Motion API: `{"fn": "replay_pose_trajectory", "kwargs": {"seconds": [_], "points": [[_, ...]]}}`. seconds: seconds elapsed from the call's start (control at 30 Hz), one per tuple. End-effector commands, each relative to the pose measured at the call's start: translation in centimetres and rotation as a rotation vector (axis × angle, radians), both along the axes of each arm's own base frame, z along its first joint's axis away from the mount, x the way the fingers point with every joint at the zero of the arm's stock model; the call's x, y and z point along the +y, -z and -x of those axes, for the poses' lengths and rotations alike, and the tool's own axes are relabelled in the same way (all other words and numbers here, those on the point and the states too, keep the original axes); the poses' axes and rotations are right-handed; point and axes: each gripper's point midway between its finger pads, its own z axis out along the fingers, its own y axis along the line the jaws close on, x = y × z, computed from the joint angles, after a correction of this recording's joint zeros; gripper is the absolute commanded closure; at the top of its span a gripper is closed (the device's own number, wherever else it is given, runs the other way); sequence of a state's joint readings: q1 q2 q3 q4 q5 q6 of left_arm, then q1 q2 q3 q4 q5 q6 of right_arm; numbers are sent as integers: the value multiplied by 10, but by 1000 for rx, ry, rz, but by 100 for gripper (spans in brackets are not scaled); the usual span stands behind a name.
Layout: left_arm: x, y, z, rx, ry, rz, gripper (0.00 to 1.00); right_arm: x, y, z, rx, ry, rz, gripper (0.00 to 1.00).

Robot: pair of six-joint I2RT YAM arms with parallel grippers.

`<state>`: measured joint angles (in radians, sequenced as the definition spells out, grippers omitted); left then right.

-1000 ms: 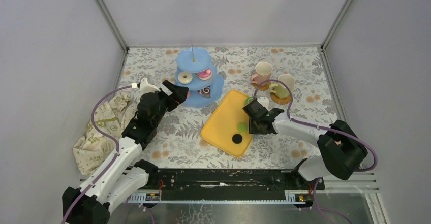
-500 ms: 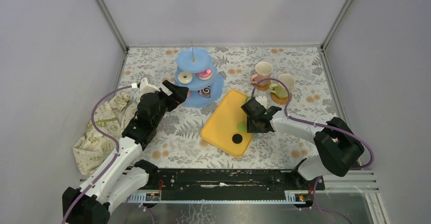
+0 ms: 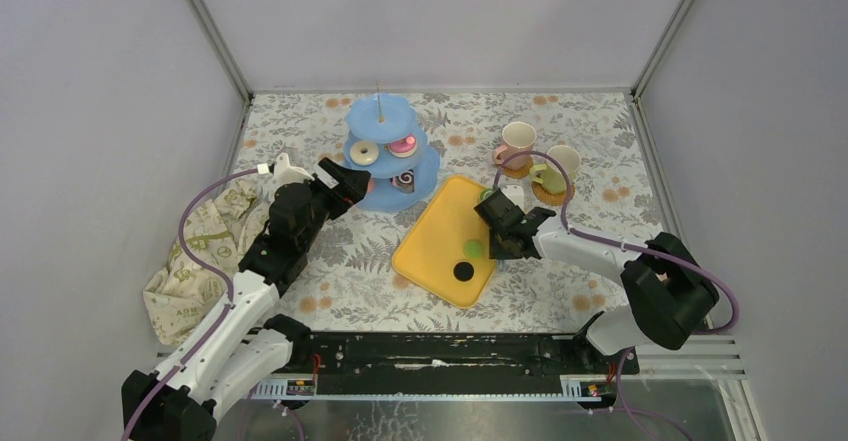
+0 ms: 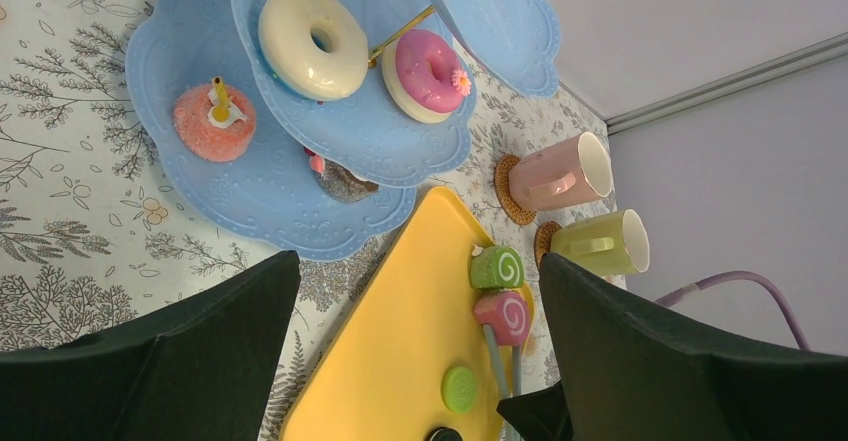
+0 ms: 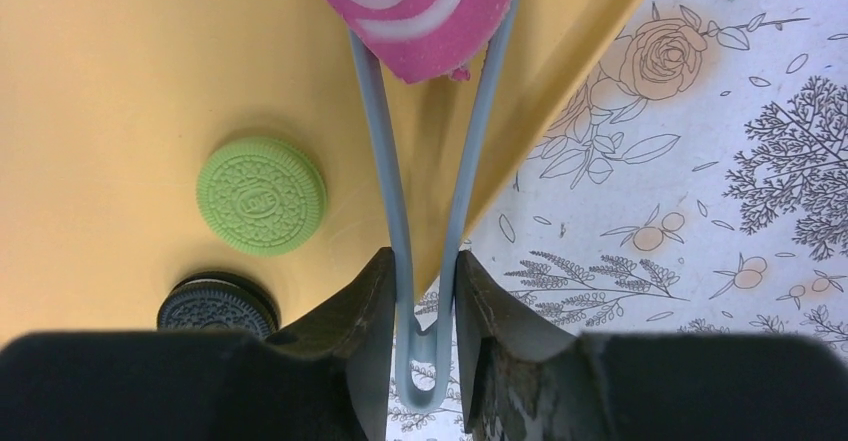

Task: Serve the afternoon tea
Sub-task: Pick up the desert from the tray.

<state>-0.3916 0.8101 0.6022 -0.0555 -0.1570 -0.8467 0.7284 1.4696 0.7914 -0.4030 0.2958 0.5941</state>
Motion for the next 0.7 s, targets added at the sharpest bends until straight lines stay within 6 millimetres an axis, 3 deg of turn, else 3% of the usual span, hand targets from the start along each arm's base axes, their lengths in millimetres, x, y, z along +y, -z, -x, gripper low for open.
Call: {"fn": "replay_pose_trajectory", "kwargs": {"seconds": [0.0, 0.17, 0.67], "points": [[2, -11, -3, -48, -9, 7, 3, 6, -29, -12, -78, 1, -51, 78], [4, -14, -3, -55, -20, 3, 3, 7, -37, -9, -81, -6, -68, 79], [7, -14, -3, -53, -33, -5, 3, 7, -35, 11, -50, -29, -118, 83]]}}
